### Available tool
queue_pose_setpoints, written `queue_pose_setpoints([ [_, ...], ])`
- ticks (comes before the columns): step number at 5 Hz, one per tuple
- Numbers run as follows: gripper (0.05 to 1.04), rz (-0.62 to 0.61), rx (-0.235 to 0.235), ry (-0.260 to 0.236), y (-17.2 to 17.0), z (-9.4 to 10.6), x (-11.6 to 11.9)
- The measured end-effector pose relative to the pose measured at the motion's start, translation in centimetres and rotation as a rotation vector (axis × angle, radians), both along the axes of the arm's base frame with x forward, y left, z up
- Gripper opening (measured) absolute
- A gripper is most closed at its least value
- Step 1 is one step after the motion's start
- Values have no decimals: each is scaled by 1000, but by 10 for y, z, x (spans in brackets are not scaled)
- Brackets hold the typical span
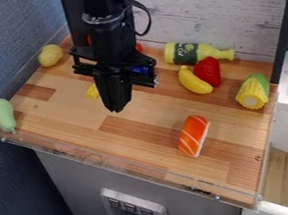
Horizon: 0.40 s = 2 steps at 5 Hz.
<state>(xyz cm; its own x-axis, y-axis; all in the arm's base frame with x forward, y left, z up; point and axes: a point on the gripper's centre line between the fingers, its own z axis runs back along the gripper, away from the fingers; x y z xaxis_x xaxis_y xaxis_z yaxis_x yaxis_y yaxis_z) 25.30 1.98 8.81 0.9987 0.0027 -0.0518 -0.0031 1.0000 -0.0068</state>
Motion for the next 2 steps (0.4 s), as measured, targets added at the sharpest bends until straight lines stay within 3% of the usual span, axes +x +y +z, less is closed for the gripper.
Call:
queue_pose_setpoints([
  [2,69,284,-2,17,57,0,47],
])
